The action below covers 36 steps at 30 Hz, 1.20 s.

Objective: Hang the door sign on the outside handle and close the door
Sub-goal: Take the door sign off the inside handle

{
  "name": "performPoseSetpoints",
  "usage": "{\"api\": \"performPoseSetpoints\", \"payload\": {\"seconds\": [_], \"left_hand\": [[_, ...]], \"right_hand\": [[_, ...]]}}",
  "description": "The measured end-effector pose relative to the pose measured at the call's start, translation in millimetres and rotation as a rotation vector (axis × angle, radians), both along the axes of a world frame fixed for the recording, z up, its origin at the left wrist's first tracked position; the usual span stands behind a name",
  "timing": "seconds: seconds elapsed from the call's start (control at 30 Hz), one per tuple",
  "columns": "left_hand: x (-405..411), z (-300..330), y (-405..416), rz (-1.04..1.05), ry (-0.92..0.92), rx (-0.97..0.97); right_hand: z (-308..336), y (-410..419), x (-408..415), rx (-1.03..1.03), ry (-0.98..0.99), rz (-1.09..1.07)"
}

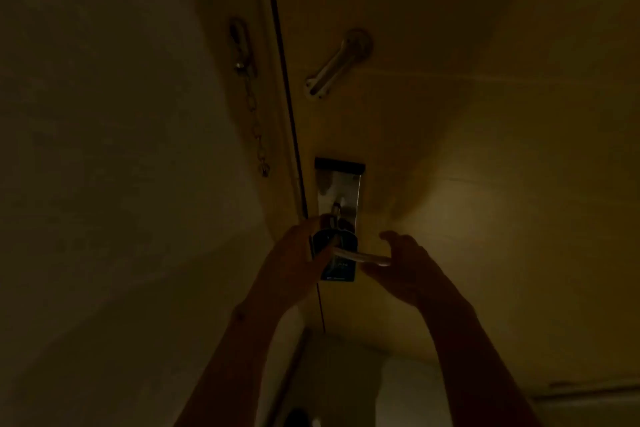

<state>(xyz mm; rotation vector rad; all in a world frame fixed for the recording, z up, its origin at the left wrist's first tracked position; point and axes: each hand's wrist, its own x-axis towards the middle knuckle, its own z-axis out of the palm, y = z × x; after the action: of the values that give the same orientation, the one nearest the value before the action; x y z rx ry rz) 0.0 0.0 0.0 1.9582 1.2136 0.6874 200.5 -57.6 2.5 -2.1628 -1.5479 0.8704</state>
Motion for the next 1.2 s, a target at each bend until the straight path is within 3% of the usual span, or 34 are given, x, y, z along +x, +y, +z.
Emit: {"api": "performPoseSetpoints", "payload": {"seconds": [0.27,0.53,0.8,1.2], "left_hand": [[9,-21,23,-0.035,0.043,-0.076],[11,-37,36,0.013,0.112,-0.172],[17,-38,46,-0.008,0.175,-0.072],[19,-41,51,-0.018,0.168,-0.079]], "right_hand": [[-33,9,-13,-0.092,0.008,0.058],[-61,24,-22,-0.099,-0.199,0.068],[-68,28,-23,-0.107,-0.154,0.004],[-74,26,-20,-0.072,-0.161,0.027]]}}
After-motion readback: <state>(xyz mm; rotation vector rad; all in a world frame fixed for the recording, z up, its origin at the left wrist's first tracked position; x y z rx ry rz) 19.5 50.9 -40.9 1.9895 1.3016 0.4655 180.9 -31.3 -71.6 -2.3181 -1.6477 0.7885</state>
